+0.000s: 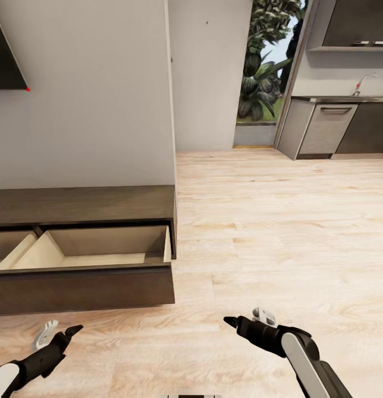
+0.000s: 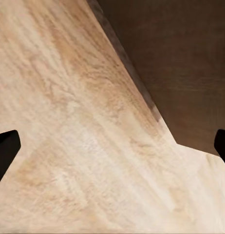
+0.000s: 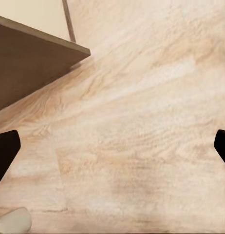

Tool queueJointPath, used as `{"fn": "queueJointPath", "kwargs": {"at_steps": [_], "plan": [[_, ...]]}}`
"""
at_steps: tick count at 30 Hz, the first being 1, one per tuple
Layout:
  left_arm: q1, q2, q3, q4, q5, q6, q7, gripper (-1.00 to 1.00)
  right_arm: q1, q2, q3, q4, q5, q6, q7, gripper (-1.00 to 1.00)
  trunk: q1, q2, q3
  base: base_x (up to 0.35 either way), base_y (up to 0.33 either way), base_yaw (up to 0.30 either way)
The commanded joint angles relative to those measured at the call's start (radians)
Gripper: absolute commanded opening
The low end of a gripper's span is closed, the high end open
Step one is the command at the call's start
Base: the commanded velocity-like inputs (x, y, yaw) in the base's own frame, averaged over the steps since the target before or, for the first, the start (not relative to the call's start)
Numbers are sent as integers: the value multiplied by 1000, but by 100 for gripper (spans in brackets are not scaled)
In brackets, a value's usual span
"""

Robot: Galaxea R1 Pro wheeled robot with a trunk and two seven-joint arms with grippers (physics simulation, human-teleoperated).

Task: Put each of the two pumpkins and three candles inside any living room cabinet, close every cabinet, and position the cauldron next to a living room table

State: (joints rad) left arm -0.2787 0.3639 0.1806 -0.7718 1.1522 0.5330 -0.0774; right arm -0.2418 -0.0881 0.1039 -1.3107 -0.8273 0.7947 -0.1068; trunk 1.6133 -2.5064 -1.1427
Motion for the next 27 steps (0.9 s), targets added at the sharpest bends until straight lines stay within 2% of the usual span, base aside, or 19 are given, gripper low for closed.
{"fn": "queueJointPath", "kwargs": {"at_steps": [1, 3, 5, 7, 12, 16, 19, 21, 24, 27], "plan": [[0, -1, 0, -15, 2, 6, 41, 100, -1, -1, 2, 21, -10, -15, -10, 100, 0, 0, -1, 0, 0, 0], [0, -2, -6, -32, 4, 6, 102, 100, -1, -2, 2, 56, -8, -42, -8, 100, 0, 0, -1, 0, 0, 0], [0, -3, -15, -39, 4, 9, 132, 100, -1, -2, 2, 83, -5, -56, -8, 100, 0, 0, -1, 0, 0, 0], [0, -3, -20, -42, 4, 10, 144, 100, -2, -2, 3, 112, 4, -63, -9, 100, 0, 0, -1, 0, 0, 0], [0, -3, -25, -41, 4, 9, 154, 100, -2, -1, 3, 176, 52, -117, -7, 100, -2, 1, 19, 0, 0, 0], [0, -5, -40, -36, 1, 8, 169, 100, -2, -1, 3, 188, 62, -137, -8, 100, -4, 2, 34, 0, 0, 0], [0, -11, -67, -41, 2, 6, 250, 100, -2, -1, 3, 196, 63, -141, -9, 100, -6, 2, 46, 0, 0, 0], [0, -24, -76, -43, 3, 5, 307, 100, -2, -1, 3, 209, 64, -142, -9, 100, -7, 3, 53, 0, 0, 0], [0, -45, -82, -44, 1, 3, 351, 100, -2, -1, 3, 230, 66, -147, -10, 100, -8, 4, 65, 0, 0, 0], [0, -51, -84, -44, 1, 3, 382, 100, -2, 0, 5, 244, 66, -172, -9, 100, -9, 4, 77, 0, 0, 0]]}}
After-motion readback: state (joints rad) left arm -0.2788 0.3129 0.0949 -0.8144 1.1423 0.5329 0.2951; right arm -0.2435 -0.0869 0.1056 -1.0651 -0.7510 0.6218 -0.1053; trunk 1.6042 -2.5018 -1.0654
